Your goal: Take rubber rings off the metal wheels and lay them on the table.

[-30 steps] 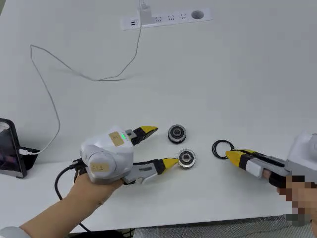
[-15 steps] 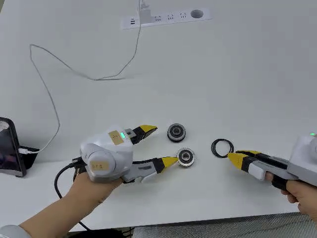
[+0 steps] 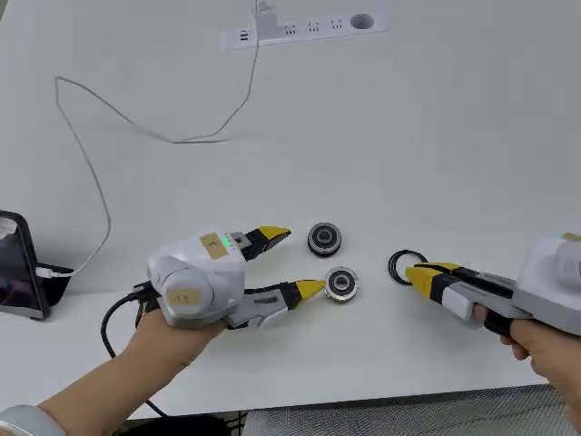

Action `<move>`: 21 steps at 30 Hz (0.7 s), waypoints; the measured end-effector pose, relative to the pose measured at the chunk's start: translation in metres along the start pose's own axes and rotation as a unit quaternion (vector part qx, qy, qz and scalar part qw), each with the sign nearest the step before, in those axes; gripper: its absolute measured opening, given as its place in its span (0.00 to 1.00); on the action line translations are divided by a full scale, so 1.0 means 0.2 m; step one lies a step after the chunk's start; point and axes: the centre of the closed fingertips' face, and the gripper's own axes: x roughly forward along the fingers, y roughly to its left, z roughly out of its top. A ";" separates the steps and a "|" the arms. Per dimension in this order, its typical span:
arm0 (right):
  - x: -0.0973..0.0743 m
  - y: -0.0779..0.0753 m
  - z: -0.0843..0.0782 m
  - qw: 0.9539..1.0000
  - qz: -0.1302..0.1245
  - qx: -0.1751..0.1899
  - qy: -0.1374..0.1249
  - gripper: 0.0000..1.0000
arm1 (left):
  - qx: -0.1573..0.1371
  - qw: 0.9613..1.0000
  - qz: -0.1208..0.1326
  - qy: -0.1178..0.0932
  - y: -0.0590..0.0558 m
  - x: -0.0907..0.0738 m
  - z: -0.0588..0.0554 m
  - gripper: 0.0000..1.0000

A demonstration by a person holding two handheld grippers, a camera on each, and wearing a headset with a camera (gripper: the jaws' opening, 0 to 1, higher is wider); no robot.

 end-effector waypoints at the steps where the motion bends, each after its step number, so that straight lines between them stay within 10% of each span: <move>1: 0.01 0.01 0.00 1.000 0.002 0.000 0.000 0.10 | -0.001 1.000 0.000 0.000 0.00 0.00 0.00 0.48; 21: 0.20 0.18 0.11 0.999 0.043 -0.010 -0.006 0.05 | 0.007 1.000 0.000 -0.008 0.01 0.06 0.06 0.37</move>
